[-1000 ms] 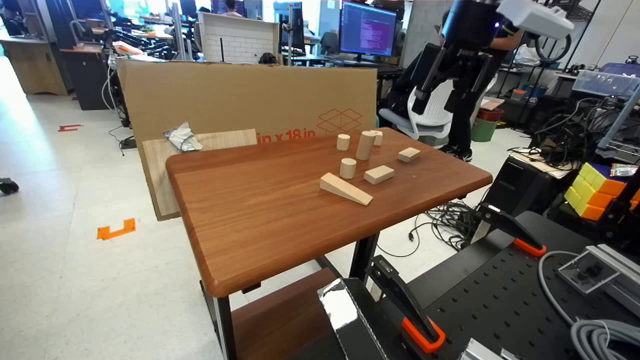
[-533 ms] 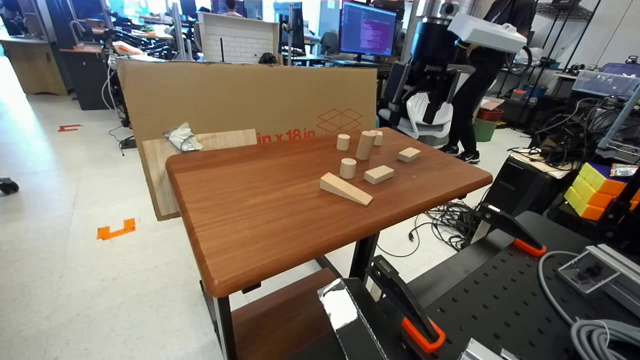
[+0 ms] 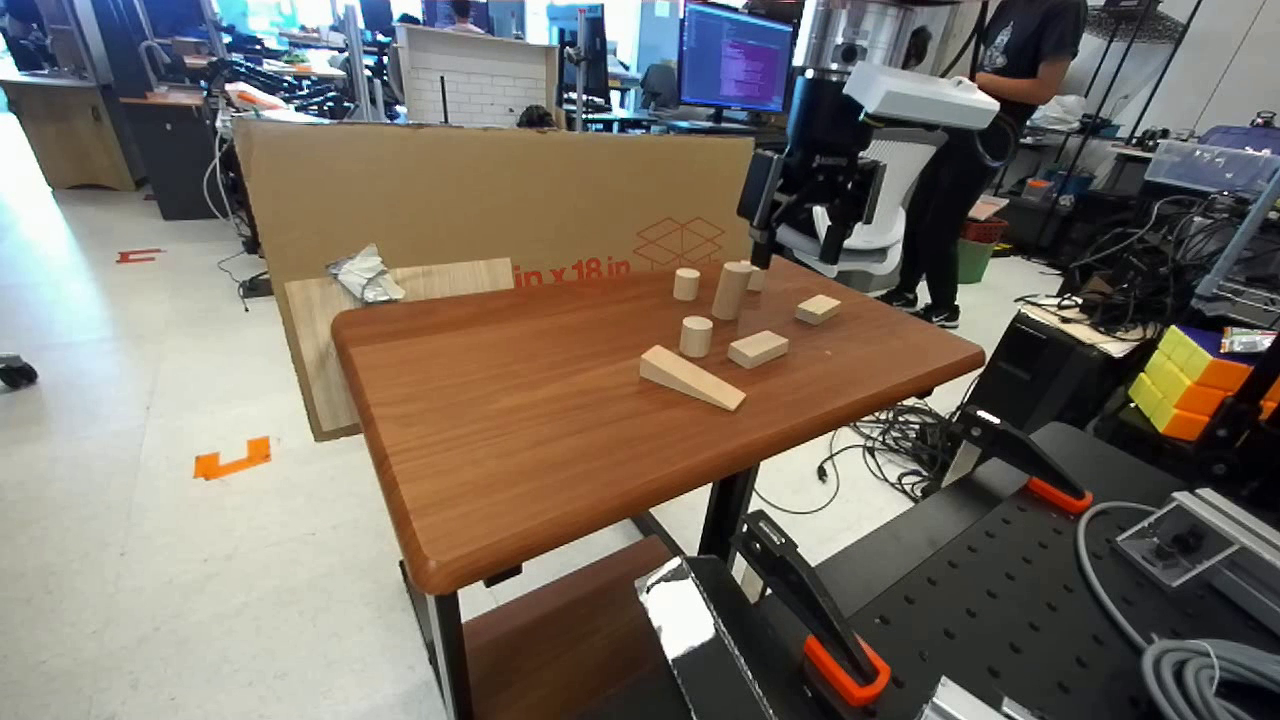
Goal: Move the long cylindrical block forward
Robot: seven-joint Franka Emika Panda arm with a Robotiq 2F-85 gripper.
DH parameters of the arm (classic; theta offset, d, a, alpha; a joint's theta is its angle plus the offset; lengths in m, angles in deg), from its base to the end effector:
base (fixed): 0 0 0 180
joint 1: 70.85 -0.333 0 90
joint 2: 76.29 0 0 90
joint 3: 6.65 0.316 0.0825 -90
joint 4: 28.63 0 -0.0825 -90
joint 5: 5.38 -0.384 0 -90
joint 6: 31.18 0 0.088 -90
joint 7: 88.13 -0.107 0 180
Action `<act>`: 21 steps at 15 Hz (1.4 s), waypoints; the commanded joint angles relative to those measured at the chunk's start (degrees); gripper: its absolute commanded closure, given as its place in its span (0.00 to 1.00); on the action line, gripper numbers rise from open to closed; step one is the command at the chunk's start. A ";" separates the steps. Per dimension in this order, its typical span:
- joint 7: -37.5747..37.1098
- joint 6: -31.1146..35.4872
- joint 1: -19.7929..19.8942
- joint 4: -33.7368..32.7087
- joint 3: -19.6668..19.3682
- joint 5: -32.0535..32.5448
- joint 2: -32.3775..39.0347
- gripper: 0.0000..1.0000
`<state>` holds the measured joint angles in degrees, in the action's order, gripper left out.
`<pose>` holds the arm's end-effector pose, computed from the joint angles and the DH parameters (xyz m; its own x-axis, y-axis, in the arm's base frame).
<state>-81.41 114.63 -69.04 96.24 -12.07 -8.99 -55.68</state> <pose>0.5582 -0.0718 0.2245 0.9985 -0.0547 0.0083 -0.0547 -0.9985 -0.0016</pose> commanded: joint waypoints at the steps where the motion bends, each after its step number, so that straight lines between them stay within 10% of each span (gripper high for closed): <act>1: -1.78 -1.45 0.56 -3.38 1.11 1.64 3.19 0.00; 14: -4.05 -0.76 -2.12 -9.14 1.71 6.11 9.48 0.00; 21: -6.35 -0.69 -3.67 -10.04 1.84 9.14 9.26 0.65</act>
<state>-86.14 114.63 -72.20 87.76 -10.22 -1.37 -46.98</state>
